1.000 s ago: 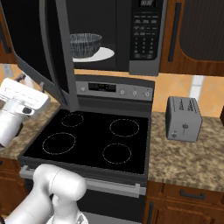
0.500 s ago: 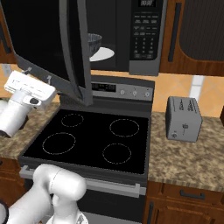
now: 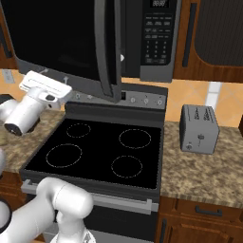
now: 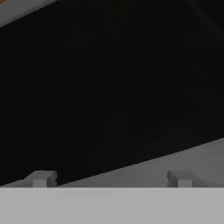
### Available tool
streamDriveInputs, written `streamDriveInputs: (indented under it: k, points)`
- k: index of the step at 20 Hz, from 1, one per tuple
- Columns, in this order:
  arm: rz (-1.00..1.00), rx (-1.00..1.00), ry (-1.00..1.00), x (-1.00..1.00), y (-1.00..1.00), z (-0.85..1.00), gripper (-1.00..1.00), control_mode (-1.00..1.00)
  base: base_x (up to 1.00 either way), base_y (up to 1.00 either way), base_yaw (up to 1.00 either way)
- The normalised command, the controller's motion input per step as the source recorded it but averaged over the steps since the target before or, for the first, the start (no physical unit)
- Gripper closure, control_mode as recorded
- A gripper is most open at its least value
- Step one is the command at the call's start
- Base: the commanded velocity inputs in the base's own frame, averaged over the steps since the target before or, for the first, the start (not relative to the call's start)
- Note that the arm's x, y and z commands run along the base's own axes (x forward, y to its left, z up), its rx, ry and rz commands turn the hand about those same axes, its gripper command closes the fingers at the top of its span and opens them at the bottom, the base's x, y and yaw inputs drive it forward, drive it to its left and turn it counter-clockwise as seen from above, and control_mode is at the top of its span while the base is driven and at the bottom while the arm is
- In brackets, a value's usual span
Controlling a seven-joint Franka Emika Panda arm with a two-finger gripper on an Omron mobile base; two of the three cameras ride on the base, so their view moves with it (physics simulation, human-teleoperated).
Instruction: Open the microwave, place the bowl with waffle inside the microwave, then close the microwave door and turn it on.
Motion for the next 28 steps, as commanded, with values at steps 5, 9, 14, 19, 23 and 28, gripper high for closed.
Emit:
streamDriveInputs:
  k: [5,9,14,19,23,28]
  points:
    - [0.06,0.0,0.13,0.5,-0.1,0.04,-1.0,-1.0,0.0,0.0,0.0]
    - [0.07,0.0,0.09,0.53,-0.1,0.05,-1.0,-1.0,0.0,0.0,0.0]
    - [0.06,0.0,0.1,0.51,-0.08,0.04,-1.0,-1.0,0.0,0.0,0.0]
    - [0.02,0.0,0.07,0.32,-0.01,0.0,-1.0,-1.0,0.0,0.0,0.0]
    - [0.02,0.0,0.07,0.35,-0.02,0.02,-1.0,-1.0,0.0,0.0,0.0]
    - [0.0,0.0,0.06,0.36,0.0,0.0,-1.0,-1.0,0.0,0.0,0.0]
